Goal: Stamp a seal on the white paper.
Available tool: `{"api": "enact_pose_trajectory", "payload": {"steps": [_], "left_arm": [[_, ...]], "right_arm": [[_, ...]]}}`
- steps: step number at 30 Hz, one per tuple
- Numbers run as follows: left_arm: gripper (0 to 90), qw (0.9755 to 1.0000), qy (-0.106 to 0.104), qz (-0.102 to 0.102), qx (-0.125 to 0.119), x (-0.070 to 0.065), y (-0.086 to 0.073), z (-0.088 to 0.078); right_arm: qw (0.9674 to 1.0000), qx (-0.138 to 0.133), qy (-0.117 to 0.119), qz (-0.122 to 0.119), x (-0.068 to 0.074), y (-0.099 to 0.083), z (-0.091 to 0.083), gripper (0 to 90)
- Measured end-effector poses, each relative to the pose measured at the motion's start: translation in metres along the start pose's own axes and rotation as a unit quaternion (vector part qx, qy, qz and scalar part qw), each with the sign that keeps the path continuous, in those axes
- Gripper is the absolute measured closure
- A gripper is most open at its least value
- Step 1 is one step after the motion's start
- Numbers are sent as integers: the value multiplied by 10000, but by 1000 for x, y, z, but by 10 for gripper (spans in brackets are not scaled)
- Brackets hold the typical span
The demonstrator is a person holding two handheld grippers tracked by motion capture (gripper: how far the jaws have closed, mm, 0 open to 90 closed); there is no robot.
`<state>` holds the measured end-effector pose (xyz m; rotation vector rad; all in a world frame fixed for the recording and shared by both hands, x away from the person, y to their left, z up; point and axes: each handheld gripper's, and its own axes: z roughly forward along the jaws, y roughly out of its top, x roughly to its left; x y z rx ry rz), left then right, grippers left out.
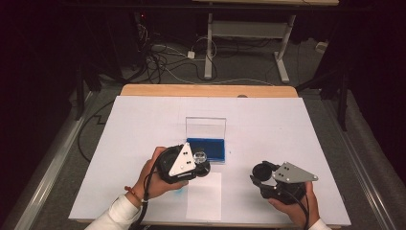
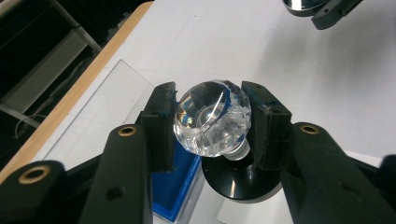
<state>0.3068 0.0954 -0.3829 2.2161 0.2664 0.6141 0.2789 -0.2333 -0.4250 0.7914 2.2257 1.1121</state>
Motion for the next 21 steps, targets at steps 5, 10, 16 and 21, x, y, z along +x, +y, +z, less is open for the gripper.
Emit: {"api": "enact_pose_trajectory", "payload": {"steps": [5,10,16,21], "left_arm": [[560,10000,-20,4,1,-3,-4,-1],[560,10000,-75,11,-2,-7,-7,-3],[560,9998,-160,28,65,-13,-14,0],[560,9998,-181,34,118,-18,-20,5]], "right_arm": [[10000,5,5,-7,1,0,0,385],[10000,19,20,-10,2,0,1,385],[10000,55,48,-33,3,0,3,385],[10000,65,49,-21,3,0,3,385]]}}
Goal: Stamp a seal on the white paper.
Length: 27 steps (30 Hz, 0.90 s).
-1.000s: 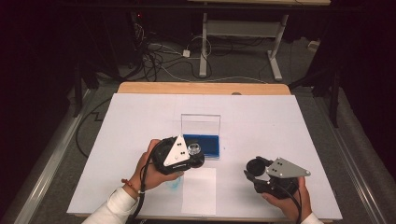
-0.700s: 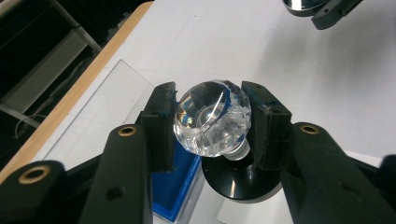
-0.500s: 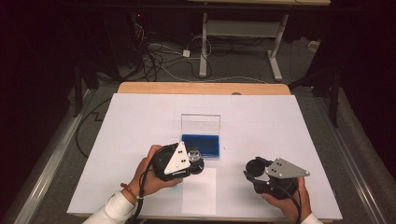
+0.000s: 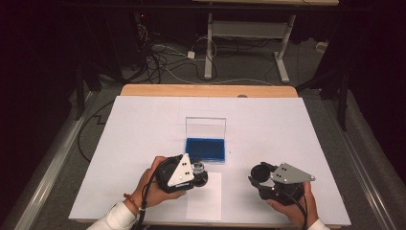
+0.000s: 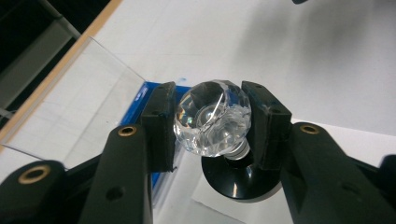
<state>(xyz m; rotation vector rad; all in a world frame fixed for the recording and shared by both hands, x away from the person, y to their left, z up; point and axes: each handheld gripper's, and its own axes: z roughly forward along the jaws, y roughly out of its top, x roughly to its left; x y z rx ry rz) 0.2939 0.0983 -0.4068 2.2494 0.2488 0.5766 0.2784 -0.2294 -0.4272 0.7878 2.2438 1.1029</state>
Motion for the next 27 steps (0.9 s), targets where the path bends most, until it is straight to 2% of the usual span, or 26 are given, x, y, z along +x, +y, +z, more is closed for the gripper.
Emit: {"api": "enact_pose_trajectory", "payload": {"steps": [9,24,27], "left_arm": [[560,9997,-174,126,148,-16,-2,15],[560,9989,-334,164,279,-22,-7,24],[560,9990,-315,152,296,-22,-8,25]], "right_arm": [[10000,18,21,-18,1,0,1,385],[10000,42,47,-33,2,0,2,385],[10000,50,65,-29,2,-1,2,385]]}}
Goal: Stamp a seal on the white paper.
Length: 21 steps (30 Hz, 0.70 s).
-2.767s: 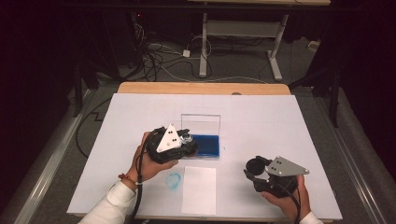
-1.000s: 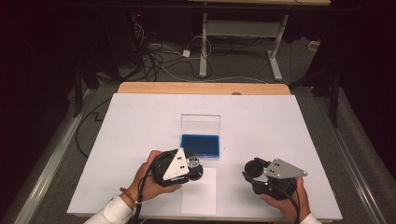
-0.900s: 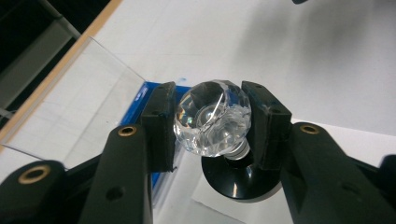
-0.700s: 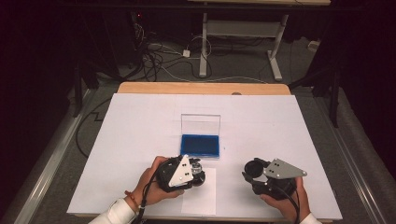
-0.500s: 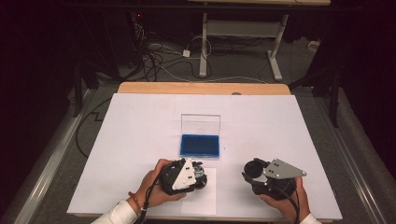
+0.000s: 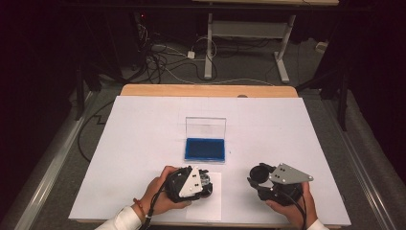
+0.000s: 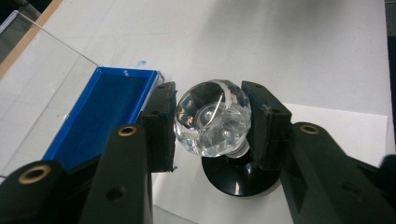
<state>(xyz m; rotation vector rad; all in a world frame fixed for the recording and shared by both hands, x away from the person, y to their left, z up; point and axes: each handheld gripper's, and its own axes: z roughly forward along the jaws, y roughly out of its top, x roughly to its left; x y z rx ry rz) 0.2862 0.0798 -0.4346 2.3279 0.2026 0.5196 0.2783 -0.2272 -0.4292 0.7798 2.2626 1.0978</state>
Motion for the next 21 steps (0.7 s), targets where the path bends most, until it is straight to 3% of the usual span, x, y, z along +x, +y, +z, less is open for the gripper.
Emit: {"api": "enact_pose_trajectory", "payload": {"steps": [21], "left_arm": [[560,9999,-33,55,102,-7,-3,4]], "right_arm": [[10000,-4,2,-9,1,0,0,385]]}}
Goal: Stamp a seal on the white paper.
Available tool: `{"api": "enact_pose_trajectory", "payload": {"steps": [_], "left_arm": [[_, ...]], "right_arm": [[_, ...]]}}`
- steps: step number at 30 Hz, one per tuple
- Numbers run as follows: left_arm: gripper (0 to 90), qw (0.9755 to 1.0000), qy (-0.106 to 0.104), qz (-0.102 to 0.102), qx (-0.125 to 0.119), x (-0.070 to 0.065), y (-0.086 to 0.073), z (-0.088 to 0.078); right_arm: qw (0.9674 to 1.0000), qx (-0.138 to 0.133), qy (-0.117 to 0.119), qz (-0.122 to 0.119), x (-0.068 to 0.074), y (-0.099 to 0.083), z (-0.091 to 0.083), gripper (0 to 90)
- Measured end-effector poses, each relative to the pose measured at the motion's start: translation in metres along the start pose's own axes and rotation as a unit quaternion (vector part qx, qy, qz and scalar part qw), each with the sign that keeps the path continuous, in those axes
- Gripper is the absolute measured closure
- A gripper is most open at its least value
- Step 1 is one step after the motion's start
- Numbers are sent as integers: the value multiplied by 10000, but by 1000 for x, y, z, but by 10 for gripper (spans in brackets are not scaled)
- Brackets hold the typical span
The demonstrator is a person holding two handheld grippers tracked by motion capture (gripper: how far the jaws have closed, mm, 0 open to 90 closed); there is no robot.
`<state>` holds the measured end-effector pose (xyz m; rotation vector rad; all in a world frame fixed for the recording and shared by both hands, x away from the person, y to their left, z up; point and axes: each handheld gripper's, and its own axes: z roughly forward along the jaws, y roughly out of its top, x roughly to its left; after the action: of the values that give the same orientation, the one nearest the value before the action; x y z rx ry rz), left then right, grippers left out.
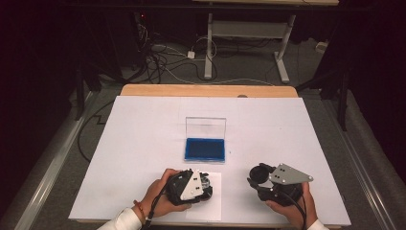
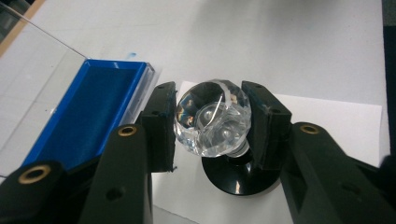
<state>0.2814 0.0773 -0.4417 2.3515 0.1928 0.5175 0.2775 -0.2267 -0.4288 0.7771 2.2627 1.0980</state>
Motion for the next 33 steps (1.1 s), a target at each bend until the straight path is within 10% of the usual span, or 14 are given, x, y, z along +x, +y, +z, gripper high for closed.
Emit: {"api": "enact_pose_trajectory", "payload": {"steps": [17,33], "left_arm": [[555,9994,148,311,33,-14,-6,0],[554,9998,142,149,-40,-16,-10,1]], "right_arm": [[10000,19,21,-58,1,0,0,385],[10000,26,32,-67,2,1,0,385]]}}
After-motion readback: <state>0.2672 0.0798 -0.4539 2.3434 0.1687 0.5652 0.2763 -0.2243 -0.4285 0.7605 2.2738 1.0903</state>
